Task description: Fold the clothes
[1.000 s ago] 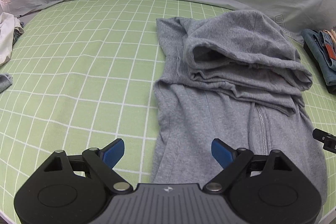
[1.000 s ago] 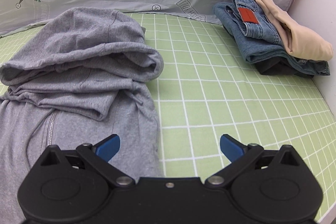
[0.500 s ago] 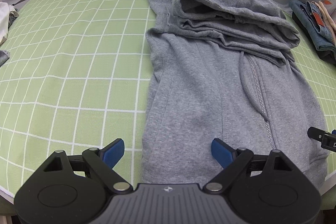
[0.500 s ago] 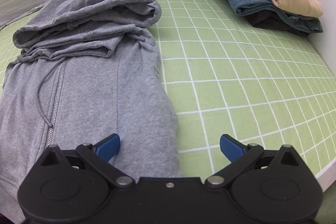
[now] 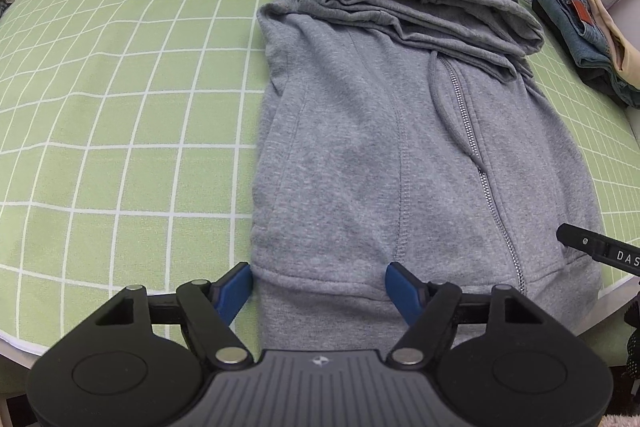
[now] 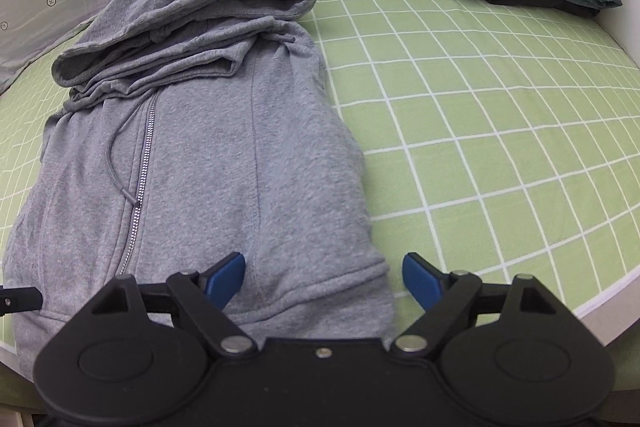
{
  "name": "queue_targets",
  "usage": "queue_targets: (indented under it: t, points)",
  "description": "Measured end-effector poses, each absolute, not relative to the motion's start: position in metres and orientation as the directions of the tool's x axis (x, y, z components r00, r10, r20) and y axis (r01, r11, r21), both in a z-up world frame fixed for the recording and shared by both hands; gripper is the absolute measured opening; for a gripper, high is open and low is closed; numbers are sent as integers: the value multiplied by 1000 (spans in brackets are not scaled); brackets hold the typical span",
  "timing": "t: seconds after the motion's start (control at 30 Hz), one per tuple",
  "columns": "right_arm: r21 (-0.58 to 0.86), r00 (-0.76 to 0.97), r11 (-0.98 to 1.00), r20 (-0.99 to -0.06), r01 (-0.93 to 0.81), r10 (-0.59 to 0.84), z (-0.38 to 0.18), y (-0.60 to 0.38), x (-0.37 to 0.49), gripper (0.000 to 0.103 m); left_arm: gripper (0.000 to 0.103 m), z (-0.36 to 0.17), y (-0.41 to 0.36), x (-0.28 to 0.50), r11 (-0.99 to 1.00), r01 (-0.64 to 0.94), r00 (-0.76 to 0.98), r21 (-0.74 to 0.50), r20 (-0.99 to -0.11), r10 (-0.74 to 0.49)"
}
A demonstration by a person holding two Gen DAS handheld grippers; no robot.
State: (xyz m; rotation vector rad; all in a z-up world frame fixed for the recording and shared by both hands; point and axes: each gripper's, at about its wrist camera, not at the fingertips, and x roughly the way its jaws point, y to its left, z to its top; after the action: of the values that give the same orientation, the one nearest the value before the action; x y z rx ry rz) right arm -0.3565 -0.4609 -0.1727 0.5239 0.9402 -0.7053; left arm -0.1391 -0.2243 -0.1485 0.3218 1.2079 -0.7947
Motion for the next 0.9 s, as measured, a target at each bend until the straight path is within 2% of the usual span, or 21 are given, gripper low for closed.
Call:
queue_targets:
  t: [0.07,0.13,0.17,0.2,0.27,0.37,0.73,0.9]
  points:
    - [110,414,678,-858,726,-304,-171,-457,-356,70,63,-148,-224,-140,688,702,130,-187,-915,-381]
    - [118,430,694,-853,710,-294,-169,-454,-354,51,43,-147,-224,-140,681,699,111,-218,-908,-404]
    - [126,439,701,-851,702,-287,-168,-452,-353,44,37,-147,-224,-139,681,691,94,-242,-904,-417]
    - [143,451,705,-850,694,-273,-167,-452,-352,29,26,-148,-224,-138,682,677,72,-276,-898,-435]
    - [151,464,714,-846,683,-264,-165,-450,-349,22,23,-146,-225,-139,688,667,70,-286,-895,-441]
    - [164,487,724,-833,670,-262,-159,-451,-347,19,19,-137,-230,-141,671,690,94,-269,-887,-453]
    - [246,620,736,-731,631,-287,-120,-477,-317,18,18,-82,-254,-108,668,665,196,-334,-785,-587]
    - [278,661,735,-689,618,-296,-105,-499,-291,18,17,-67,-275,-81,698,639,275,-323,-752,-599]
